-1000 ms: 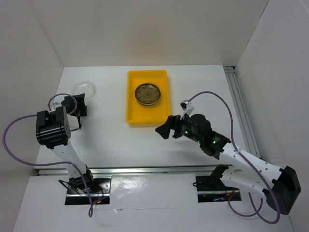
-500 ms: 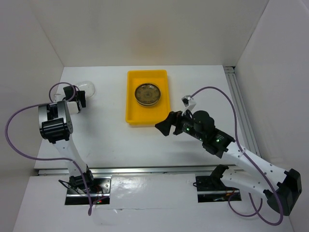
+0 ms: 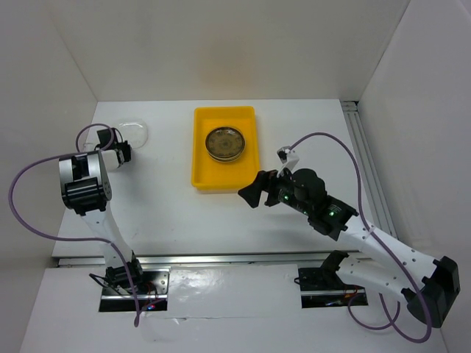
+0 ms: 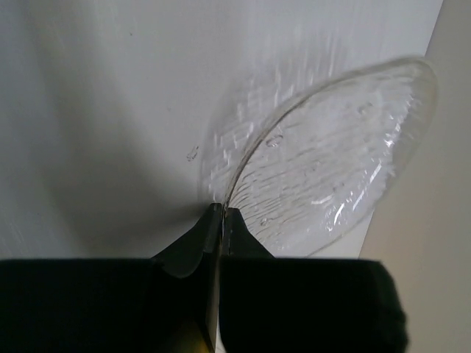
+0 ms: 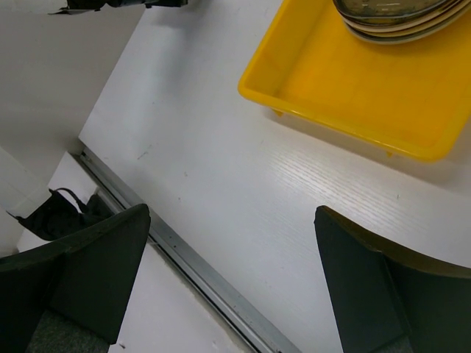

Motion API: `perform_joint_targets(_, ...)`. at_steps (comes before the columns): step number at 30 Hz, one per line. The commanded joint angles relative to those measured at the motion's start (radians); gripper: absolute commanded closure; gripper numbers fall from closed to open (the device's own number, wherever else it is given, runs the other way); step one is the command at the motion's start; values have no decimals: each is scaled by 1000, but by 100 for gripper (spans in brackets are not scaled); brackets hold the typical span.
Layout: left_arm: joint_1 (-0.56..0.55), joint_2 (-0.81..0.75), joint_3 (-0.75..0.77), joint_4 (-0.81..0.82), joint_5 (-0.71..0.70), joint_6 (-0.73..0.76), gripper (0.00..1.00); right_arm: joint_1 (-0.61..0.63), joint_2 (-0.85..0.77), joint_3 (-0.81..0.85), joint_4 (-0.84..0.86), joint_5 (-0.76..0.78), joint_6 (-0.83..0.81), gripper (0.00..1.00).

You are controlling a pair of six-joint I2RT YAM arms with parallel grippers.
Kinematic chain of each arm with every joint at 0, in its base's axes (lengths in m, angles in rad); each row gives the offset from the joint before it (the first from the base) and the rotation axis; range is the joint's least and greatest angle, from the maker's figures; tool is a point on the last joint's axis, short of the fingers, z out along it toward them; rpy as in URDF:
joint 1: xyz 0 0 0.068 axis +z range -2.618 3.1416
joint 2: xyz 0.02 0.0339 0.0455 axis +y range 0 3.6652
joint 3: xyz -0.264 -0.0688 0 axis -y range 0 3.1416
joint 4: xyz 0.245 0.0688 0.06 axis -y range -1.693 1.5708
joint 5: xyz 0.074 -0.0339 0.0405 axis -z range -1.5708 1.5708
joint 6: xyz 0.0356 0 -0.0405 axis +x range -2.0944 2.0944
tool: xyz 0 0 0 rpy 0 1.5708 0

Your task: Place the plates into the plastic bin on the countertop

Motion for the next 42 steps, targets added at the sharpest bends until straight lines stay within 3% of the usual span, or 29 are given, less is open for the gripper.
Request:
perform_joint_targets(1,-14,-11,0,-96,55,49,100,8,-40,22,-32,34,-7,0)
perform_joint_targets(9,-69,-245,53,53,269,256,100,8,-131,22,-118,100,-20,0)
perform_joint_targets(11,-94,-230,175,-10,369,314,100,8,-142,22,-140,140,-29,0)
perform_joint_targets(12,-126,-217,228,-112,391,380,100,8,-151,22,-141,167,-30,0)
perform_joint_targets(16,-210,-169,415,-243,460,532,100,8,-152,22,-141,168,-30,0)
perform_joint_targets(21,-258,-16,605,-361,739,685,100,8,-161,13,-151,125,-10,0)
perform_joint_targets(25,-322,69,737,-502,748,836,100,8,-190,-8,-170,125,13,0)
perform_joint_targets(30,-376,118,869,-653,615,930,100,17,-222,-8,-210,135,23,0)
perform_joint_targets(42,-419,187,817,-691,593,942,100,17,-250,-18,-239,154,32,0)
